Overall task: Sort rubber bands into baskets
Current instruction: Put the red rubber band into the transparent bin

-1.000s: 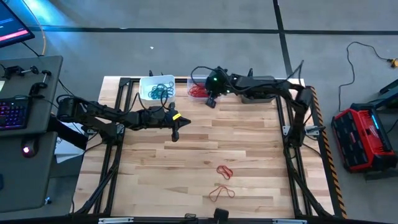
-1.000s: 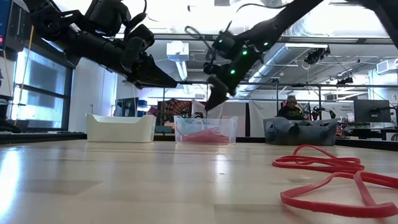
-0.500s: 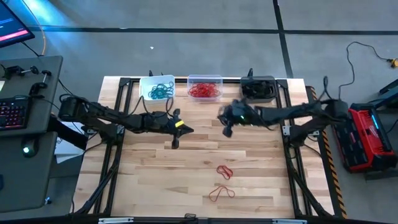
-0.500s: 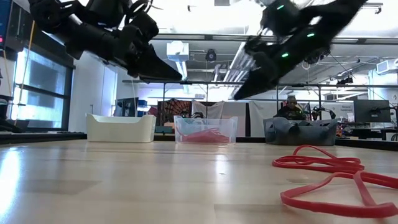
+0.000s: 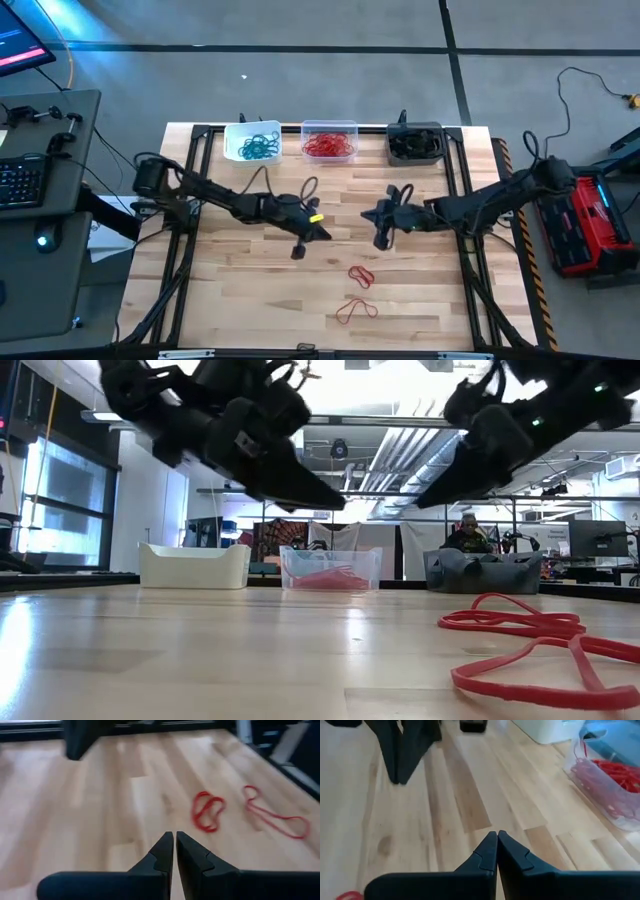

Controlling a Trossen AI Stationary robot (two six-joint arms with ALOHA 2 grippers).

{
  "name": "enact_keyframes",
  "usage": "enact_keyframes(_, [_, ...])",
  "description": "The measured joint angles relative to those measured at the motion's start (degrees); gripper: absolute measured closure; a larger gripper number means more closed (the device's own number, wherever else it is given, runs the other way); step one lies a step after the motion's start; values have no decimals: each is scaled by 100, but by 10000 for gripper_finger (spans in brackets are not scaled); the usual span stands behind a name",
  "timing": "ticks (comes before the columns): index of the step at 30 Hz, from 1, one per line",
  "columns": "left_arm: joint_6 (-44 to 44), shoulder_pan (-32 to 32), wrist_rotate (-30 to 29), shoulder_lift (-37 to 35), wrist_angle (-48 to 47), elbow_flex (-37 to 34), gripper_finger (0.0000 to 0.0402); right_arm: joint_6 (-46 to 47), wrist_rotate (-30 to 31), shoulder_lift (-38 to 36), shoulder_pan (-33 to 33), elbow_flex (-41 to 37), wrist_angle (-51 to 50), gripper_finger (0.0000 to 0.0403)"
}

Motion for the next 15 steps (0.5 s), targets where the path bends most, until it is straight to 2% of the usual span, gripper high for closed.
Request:
enact_keyframes(6, [179,-142,518,647,-461,814,390,40,560,-10,344,-1,54,403])
enact_keyframes(11, [495,-342,557,1152,-565,1299,380,259,630,-10,352,-1,49,403])
enact_keyframes(15, [333,-488,560,1440,-558,1603,356,282,732,-10,345,-1,51,403])
